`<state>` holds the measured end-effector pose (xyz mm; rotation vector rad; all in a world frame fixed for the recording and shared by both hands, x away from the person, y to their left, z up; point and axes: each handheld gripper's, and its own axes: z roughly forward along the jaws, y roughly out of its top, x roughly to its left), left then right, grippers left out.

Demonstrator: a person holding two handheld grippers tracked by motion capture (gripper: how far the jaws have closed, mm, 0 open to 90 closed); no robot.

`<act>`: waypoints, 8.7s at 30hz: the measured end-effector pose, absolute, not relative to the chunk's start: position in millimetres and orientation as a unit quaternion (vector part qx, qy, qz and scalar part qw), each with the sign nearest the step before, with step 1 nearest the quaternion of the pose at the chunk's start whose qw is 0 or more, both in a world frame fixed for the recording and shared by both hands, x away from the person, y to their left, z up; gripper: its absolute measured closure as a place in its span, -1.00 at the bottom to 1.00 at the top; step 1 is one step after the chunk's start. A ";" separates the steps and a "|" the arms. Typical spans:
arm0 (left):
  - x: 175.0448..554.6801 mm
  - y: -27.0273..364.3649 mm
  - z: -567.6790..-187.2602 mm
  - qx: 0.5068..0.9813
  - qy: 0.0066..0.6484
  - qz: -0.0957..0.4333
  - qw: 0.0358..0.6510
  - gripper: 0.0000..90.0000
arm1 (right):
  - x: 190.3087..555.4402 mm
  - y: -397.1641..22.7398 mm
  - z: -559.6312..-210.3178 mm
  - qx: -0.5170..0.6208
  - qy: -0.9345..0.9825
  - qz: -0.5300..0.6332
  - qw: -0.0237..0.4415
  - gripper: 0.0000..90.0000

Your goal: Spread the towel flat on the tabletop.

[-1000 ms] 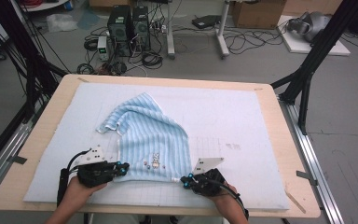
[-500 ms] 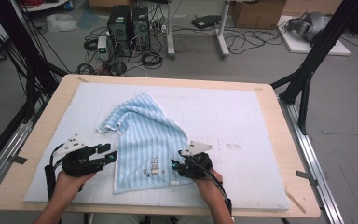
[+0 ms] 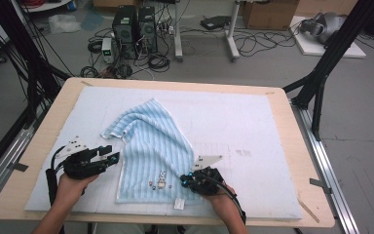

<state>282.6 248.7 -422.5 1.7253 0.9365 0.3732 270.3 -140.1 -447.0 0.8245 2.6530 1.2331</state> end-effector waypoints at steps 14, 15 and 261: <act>288.7 245.9 -428.7 0.730 0.404 0.148 0.530 0.12 | 265.5 -158.9 -429.1 0.265 0.853 0.448 0.027 0.51; 290.0 246.6 -429.0 0.730 0.405 0.148 0.530 0.12 | 273.3 -158.9 -427.3 0.277 0.848 0.451 0.038 0.45; 434.7 179.1 -447.9 0.760 0.455 0.159 0.435 0.14 | 426.4 -190.5 -442.3 0.451 0.785 0.363 0.220 0.52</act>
